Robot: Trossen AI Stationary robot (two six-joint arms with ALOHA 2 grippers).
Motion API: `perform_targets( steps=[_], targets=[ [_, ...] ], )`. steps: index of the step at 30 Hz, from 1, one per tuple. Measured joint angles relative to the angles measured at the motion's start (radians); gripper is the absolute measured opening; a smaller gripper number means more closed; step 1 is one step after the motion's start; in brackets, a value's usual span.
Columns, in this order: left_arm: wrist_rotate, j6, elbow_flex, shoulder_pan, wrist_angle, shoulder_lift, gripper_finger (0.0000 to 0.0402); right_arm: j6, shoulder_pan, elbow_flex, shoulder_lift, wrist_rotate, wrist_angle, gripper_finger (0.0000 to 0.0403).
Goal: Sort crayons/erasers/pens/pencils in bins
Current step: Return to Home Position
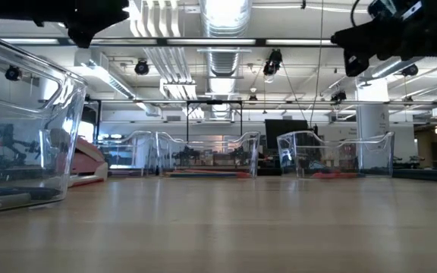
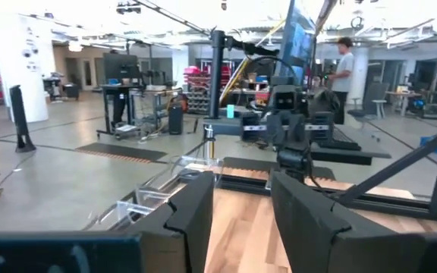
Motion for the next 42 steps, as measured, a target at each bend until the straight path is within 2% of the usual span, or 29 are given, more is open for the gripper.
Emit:
perform_targets(
  steps=[4,10,14,20,26,30,42],
  targets=[
    [-0.02,-0.02,-0.073,0.011,0.001,-0.064,0.0094,0.017,0.0,-0.058,-0.122,-0.003,-0.002,0.0022],
    [-0.005,-0.073,-0.196,0.011,0.008,-0.139,0.0009,0.035,0.0,-0.15,-0.271,-0.003,-0.007,0.0022],
    [0.008,-0.087,-0.265,0.011,0.009,-0.223,0.0008,0.048,0.0,-0.2,-0.351,0.0,0.007,0.0022],
    [0.022,-0.097,-0.363,0.011,0.005,-0.34,0.0008,0.035,0.0,-0.261,-0.454,0.057,-0.035,0.0022],
    [0.092,-0.101,-0.366,0.011,-0.189,-0.421,0.0008,-0.024,0.0,-0.261,-0.454,0.056,-0.159,0.0022],
    [0.104,-0.105,-0.366,0.011,-0.285,-0.44,0.0008,-0.042,0.0,-0.261,-0.448,0.079,-0.206,0.0022],
    [0.124,-0.096,-0.368,0.011,-0.289,-0.353,0.0008,-0.03,0.0,-0.262,-0.406,0.107,-0.214,0.0022]
  ],
)
